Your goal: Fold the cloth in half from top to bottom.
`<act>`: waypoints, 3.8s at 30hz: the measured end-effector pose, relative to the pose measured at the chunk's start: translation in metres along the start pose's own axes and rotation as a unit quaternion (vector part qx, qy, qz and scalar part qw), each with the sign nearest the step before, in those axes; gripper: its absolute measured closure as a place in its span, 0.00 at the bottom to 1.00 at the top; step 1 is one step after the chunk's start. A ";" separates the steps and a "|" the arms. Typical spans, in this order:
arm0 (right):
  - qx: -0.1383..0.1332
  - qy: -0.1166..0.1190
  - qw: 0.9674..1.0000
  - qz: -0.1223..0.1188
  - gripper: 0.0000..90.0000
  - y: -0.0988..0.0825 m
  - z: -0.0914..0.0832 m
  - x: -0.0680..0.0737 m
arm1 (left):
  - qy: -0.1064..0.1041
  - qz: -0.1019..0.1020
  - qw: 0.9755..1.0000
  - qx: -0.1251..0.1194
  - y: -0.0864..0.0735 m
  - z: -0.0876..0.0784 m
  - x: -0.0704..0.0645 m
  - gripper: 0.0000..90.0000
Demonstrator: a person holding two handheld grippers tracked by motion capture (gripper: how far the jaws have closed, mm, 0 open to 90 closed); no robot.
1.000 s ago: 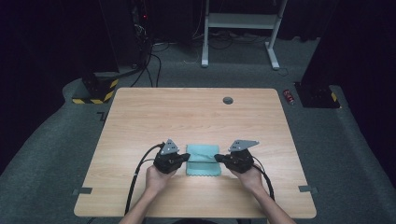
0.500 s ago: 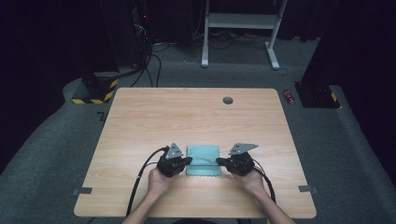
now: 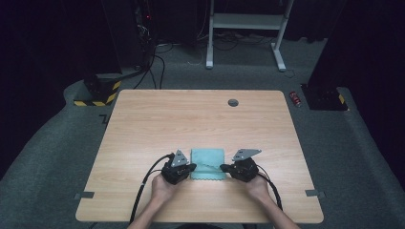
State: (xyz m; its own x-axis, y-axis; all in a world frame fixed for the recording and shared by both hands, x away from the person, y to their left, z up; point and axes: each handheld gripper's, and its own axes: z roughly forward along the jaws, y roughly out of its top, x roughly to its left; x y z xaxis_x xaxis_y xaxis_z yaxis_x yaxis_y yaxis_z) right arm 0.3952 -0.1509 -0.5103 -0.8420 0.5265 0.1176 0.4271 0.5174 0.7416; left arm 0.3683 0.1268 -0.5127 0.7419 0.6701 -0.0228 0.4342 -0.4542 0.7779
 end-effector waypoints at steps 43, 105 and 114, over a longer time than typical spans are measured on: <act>0.003 0.031 0.999 0.013 0.78 -0.013 -0.008 0.008 | -0.038 -0.024 0.999 0.006 -0.016 -0.017 -0.004 0.75; 0.011 -0.030 0.999 -0.021 0.72 -0.005 0.008 0.025 | -0.003 -0.019 0.999 0.027 -0.002 -0.008 -0.005 0.55; -0.013 -0.034 0.999 0.005 0.91 0.008 0.022 0.014 | 0.017 -0.015 1.000 0.013 0.027 0.025 0.006 0.55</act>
State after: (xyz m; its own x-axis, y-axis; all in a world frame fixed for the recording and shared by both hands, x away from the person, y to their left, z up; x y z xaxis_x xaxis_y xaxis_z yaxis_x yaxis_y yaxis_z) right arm 0.3943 -0.1247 -0.5170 -0.8126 0.5772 0.0807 0.4265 0.4944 0.7575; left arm 0.3971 0.1041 -0.5072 0.7105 0.7033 -0.0235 0.4691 -0.4484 0.7609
